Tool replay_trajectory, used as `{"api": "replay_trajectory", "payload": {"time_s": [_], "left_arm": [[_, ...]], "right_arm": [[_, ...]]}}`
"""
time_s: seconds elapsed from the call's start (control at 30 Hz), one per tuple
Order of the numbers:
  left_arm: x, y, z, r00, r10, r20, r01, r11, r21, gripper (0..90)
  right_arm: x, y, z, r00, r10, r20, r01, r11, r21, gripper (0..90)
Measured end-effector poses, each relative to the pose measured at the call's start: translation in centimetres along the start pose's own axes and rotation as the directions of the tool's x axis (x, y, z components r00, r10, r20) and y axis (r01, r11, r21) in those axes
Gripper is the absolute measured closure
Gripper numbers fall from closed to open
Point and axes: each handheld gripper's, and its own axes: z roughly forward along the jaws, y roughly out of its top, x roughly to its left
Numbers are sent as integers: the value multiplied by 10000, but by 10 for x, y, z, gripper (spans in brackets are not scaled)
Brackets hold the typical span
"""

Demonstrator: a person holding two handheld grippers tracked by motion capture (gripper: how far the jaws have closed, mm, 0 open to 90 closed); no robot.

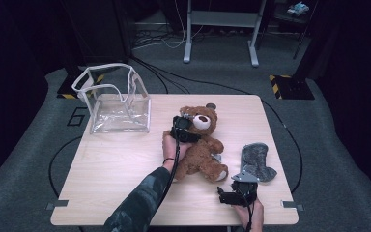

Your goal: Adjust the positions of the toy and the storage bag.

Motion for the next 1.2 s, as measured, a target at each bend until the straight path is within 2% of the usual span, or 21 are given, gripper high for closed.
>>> {"api": "replay_trajectory", "payload": {"time_s": [0.13,0.33,0.5,0.7,0.77,0.93,1.2], "left_arm": [[-2,1,-12,9999,32,108,-25,9982,-598,526],[3,0,-29,9995,48,302,-9,9918,-1280,530],[9,0,-42,9991,206,372,-146,9876,-1561,532],[16,-1,-57,9975,378,589,-282,9873,-1566,532],[18,0,-62,9974,301,650,-192,9866,-1622,532],[24,0,-74,9963,422,748,-316,9899,-1384,531],[43,-2,-96,9947,158,1014,-29,9919,-1269,529]], "right_arm": [[0,0,0,10000,17,1,-17,10000,5,48],[1,0,0,9999,104,18,-104,9999,38,48],[0,0,0,10000,52,36,-52,10000,8,48],[0,0,0,10000,-10,42,10,10000,21,48],[0,0,0,10000,2,39,-2,10000,19,48],[0,0,0,10000,34,43,-34,10000,-4,48],[0,0,0,10000,41,43,-41,10000,-5,48]]}}
